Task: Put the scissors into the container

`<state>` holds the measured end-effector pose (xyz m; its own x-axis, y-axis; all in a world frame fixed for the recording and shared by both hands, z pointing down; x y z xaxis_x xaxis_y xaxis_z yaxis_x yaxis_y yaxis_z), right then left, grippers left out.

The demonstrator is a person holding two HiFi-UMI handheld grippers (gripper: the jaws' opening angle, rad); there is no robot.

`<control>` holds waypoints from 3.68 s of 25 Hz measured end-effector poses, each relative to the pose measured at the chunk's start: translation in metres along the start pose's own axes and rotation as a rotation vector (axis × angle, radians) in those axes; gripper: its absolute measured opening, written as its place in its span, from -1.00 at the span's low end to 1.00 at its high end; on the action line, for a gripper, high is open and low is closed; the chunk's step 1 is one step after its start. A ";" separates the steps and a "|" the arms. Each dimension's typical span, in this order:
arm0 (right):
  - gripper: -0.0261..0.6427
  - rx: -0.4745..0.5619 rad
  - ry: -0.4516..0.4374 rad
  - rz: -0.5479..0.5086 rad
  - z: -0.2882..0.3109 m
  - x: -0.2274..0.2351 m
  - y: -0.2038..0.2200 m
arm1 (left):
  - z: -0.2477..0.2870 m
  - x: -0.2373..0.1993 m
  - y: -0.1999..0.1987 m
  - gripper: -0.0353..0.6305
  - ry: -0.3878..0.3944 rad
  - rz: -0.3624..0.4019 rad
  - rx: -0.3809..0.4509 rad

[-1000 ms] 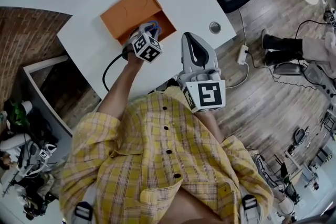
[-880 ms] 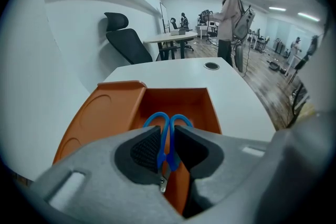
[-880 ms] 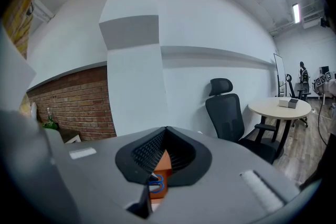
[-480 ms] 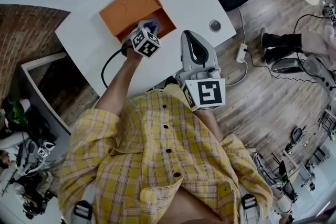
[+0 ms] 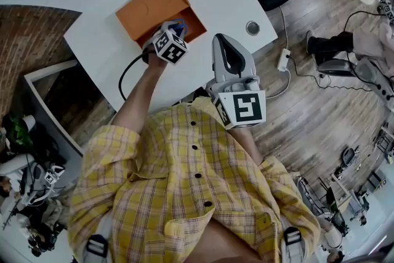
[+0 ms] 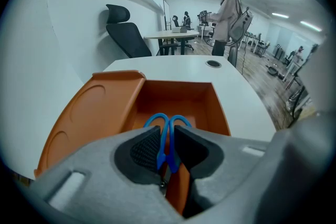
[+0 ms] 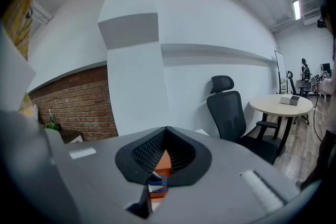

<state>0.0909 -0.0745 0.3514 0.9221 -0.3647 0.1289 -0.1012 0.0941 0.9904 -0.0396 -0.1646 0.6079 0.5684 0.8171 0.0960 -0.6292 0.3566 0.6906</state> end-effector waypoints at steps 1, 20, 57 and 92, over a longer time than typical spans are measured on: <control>-0.90 -0.001 0.001 0.002 0.000 0.000 0.000 | 0.000 0.000 0.000 -0.64 0.001 0.000 0.000; -0.90 -0.004 0.022 0.017 -0.004 0.001 0.006 | 0.002 -0.001 0.003 -0.63 -0.001 -0.004 0.002; -0.90 0.030 -0.006 -0.004 -0.026 -0.008 -0.009 | -0.067 0.006 -0.041 -0.88 -0.107 -0.062 0.154; -0.90 0.067 -0.046 -0.049 -0.034 -0.029 -0.028 | -0.207 0.037 -0.128 -0.88 -0.236 -0.221 0.563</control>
<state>0.0801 -0.0353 0.3181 0.9084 -0.4100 0.0813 -0.0829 0.0140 0.9965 -0.0475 -0.0862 0.3750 0.7944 0.6071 0.0195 -0.1464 0.1602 0.9762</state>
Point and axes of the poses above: the fingertips, and each gripper's own axes: z forward along the fingers, x to its right, y out of its underside, the point moved 8 cm from there along -z, backward along the fingers, and after that the axes turned 12 degrees about x, right-handed, at the moved point
